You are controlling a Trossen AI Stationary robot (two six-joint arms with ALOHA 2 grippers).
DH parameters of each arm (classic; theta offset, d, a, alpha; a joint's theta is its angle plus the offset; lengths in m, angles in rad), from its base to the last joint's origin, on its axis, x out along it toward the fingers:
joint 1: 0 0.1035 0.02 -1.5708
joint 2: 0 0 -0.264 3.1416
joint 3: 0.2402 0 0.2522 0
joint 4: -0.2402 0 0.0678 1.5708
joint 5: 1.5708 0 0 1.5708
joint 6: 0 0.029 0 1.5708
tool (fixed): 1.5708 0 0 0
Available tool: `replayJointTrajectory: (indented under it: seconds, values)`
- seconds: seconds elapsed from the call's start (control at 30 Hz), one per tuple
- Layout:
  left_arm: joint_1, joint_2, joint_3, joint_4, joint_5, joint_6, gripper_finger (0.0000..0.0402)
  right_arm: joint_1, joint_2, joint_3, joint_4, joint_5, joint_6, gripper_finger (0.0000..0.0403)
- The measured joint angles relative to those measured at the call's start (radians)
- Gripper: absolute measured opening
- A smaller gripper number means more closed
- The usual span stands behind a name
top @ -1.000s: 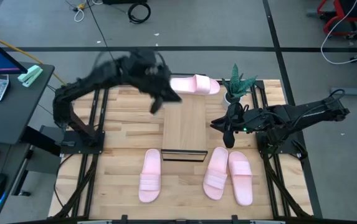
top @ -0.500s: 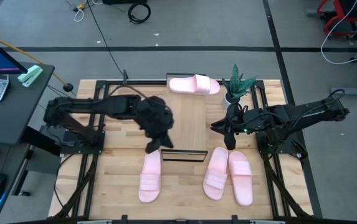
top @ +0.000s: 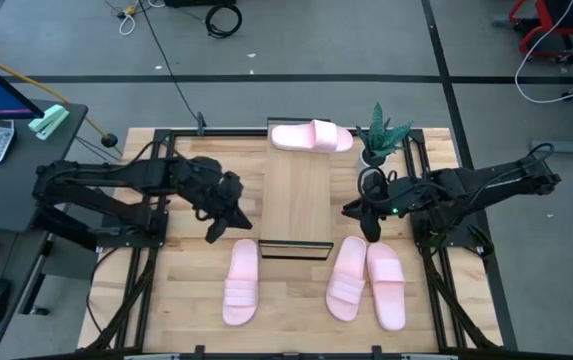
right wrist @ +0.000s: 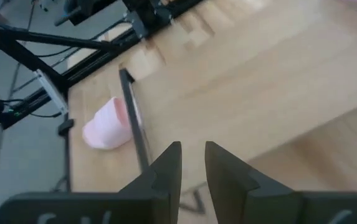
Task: Pick and place slides into the shelf
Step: Put the pink slide on the shelf
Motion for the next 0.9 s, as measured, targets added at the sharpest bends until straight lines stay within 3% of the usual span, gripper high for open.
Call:
replayJointTrajectory:
  seconds: [0.17, 0.37, 0.6, 0.9]
  values:
    - [0.0, -0.08, -0.147, 0.052, -0.007, -0.016, 0.0014, 0.043, -0.001, 0.0, -0.059, -0.097, 0.136, 0.0077]
    - [-0.008, -0.151, -0.269, 0.113, -0.008, -0.031, 0.0021, 0.141, 0.0, 0.0, -0.181, -0.131, 0.322, 0.0077]
    - [-0.01, -0.163, -0.284, 0.129, -0.003, 0.004, 0.0011, 0.246, 0.007, 0.0, -0.187, -0.083, 0.55, 0.0077]
    - [-0.013, -0.163, -0.284, 0.127, 0.05, 0.05, 0.0024, 0.356, 0.105, 0.0, -0.177, -0.022, 0.692, 0.0093]
